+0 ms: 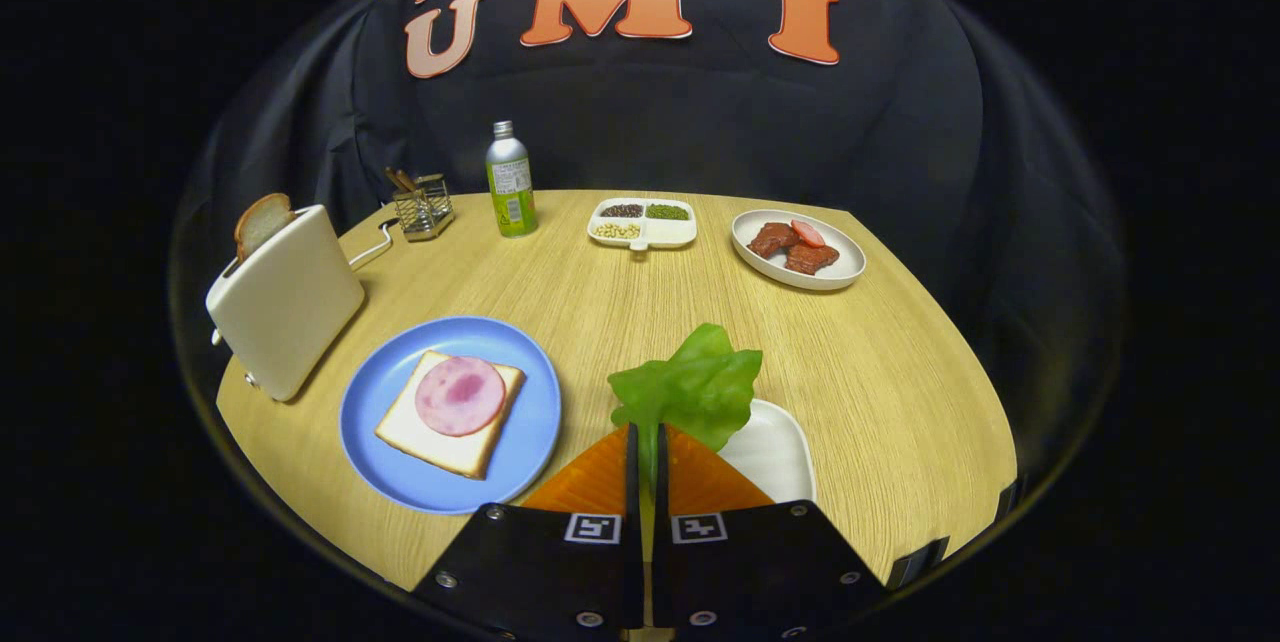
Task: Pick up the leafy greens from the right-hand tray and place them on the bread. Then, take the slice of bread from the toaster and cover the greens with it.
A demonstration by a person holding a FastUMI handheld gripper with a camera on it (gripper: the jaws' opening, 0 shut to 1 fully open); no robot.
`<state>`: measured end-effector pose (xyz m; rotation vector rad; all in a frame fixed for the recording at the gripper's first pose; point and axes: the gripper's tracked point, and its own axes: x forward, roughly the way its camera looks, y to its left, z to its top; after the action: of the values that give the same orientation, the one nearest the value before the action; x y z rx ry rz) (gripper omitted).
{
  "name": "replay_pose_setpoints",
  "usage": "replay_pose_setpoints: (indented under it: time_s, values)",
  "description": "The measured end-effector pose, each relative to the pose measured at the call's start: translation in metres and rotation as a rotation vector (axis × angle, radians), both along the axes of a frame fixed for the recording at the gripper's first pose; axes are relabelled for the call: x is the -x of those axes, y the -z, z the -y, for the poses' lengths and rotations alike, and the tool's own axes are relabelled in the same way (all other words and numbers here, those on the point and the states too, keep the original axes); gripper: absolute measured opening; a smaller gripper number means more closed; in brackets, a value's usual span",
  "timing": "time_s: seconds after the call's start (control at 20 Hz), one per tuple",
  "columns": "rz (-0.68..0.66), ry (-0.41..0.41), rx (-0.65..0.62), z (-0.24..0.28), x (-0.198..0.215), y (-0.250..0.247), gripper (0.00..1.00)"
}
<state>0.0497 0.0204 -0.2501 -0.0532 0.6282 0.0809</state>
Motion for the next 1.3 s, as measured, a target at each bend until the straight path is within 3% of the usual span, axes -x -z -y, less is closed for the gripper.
replay_pose_setpoints:
  time_s: [0.35,0.85,1.3]
  values:
    - [0.045,-0.074,-0.029,-0.052,-0.002,-0.029,0.04]
    - [0.004,-0.184,-0.061,-0.126,-0.002,-0.018,0.04]
    - [-0.051,-0.228,-0.042,-0.154,-0.002,0.005,0.06]
